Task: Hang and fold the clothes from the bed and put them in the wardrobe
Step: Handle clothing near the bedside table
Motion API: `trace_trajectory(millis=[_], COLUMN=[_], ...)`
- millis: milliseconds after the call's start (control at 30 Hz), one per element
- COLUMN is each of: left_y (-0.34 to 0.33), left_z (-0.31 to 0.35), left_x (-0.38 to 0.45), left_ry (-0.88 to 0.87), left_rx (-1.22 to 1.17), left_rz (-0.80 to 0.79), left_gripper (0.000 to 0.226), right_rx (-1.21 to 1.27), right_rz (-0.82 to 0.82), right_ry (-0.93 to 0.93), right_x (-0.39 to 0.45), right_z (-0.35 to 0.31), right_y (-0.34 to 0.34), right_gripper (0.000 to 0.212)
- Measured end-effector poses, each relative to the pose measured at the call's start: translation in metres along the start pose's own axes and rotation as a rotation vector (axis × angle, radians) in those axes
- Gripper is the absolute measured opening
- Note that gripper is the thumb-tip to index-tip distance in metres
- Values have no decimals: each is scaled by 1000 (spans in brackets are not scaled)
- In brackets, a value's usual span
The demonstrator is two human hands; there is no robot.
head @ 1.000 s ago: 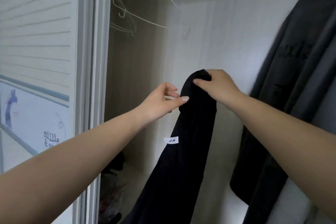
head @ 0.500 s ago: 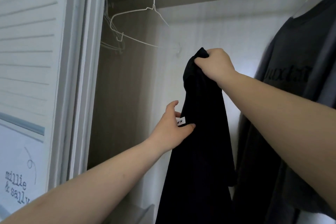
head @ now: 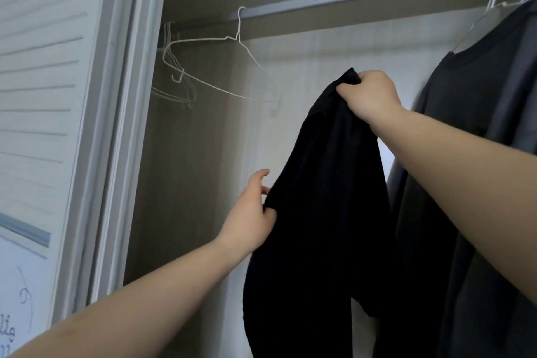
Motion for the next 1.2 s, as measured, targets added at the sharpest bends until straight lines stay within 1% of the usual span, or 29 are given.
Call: trace_trajectory(millis=[67,100,167,200,233,267,333,367,433,533,600,667,767,833,900,967,1067,1167,1200], left_y=[13,18,28,33,38,43,49,49,52,56,59,63,70,74,77,79,81,84,84], left_z=[-11,-16,-27,-30,-34,-37,-33,-26,-14,-1,4,7,3,-5,-11,-12,-13,-17,-17], left_x=[5,8,16,19,22,24,21,18,17,16,13,8,3,5,13,24,43,63,69], left_ry=[46,79,146,188,227,288,441,479,453,353,319,302,357,401,392,363,316,267,255], left_rx=[56,96,248,294,275,154,-295,-512,-819,-1094,-1194,-1227,-1234,-1268,-1293,-1351,-1459,-1462,-1455], left_rz=[35,30,-31,-55,-60,-57,-76,-103,-122,-77,-44,-66,-95,-66,-45,-18,78,183,203], left_gripper=[59,50,19,8,12,16,15,13,16,25,28,23,27,31,34,35,28,23,22], right_rx=[24,31,19,6,-8,-21,-75,-118,-204,-309,-332,-353,-335,-324,-345,-375,-414,-491,-468], right_rz=[35,50,71,73,70,63,40,23,-29,-104,-133,-159,-189,-201,-218,-270,-382,-472,-513], right_ry=[-14,-20,-25,-28,-31,-36,-49,-56,-57,-48,-56,-68,-75,-86,-68,-26,11,78,84], right_x=[7,10,15,17,18,19,21,23,26,31,37,40,43,43,44,50,57,59,60], right_z=[9,13,23,28,33,38,50,55,65,77,87,98,111,115,115,109,87,56,45], right_y=[11,16,25,28,30,30,29,27,23,13,3,-10,-34,-45,-55,-64,-80,-102,-111], right_gripper=[27,25,16,13,12,12,16,20,24,23,25,26,21,19,18,20,23,22,20])
Point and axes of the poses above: each hand's wrist, its own x-axis towards the middle knuckle, its own y-axis out of the back of the hand, z = x × y, the point moved 2 cm from there along x, towards the middle knuckle, and after that the axes turned 1 degree about z, right-handed, at the moved point
